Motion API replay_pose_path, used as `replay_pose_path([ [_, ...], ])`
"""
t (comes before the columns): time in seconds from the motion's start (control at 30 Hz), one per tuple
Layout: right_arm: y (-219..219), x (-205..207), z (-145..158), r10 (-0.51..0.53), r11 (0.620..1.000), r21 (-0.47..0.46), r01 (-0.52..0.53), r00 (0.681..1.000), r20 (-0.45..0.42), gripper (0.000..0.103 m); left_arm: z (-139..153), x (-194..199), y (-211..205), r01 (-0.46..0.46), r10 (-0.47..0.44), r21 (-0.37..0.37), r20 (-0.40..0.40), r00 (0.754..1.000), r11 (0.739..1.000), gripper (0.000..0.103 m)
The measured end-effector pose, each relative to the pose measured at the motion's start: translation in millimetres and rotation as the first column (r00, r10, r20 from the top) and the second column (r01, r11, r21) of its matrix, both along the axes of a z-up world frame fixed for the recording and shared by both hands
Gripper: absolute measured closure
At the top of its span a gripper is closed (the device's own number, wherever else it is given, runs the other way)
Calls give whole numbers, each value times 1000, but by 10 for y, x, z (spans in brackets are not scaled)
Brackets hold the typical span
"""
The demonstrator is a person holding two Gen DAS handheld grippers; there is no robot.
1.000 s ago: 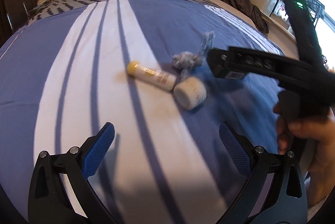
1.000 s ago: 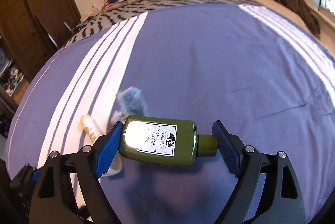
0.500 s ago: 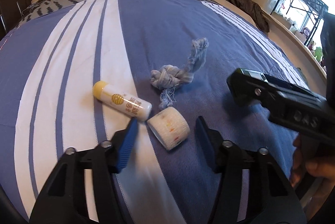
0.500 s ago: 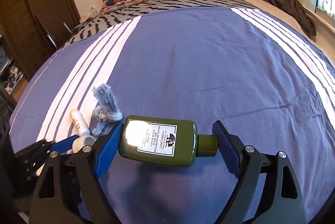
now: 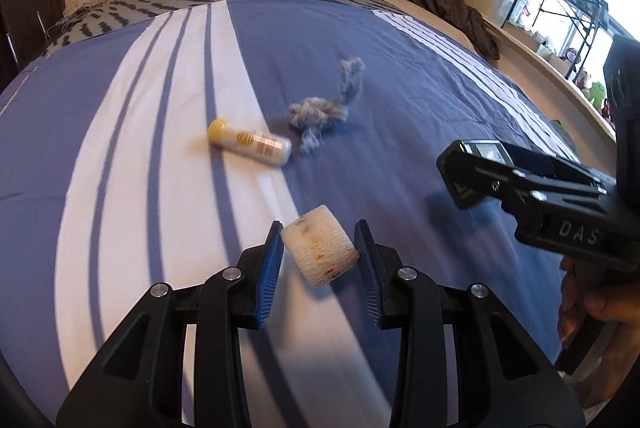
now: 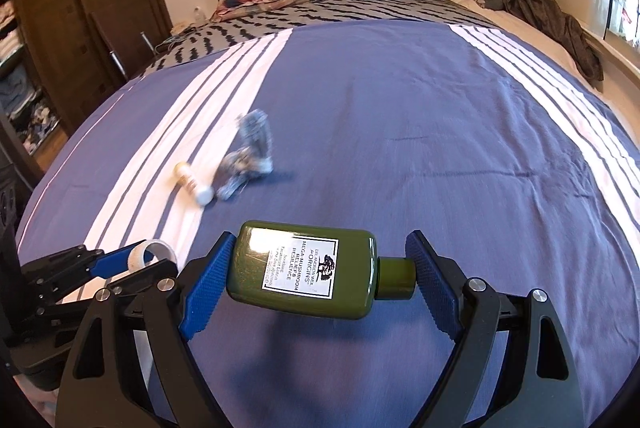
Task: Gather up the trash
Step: 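Grasp the green bottle with the right tool while the left tool grasps the white tape roll, then lift the green bottle and tape roll up off the bed with both tools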
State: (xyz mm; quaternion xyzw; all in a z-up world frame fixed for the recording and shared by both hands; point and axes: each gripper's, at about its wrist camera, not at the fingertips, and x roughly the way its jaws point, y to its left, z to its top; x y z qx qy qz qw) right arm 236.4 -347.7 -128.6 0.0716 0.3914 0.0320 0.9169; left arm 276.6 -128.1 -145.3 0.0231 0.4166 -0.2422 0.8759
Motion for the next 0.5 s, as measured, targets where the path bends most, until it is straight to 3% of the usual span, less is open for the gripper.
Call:
replay_pose_path([
  [0.5,211,-1077,227,21,999,37,-22,999,25,17,264,-1227,486,-17,18,-30,28,999,999,69],
])
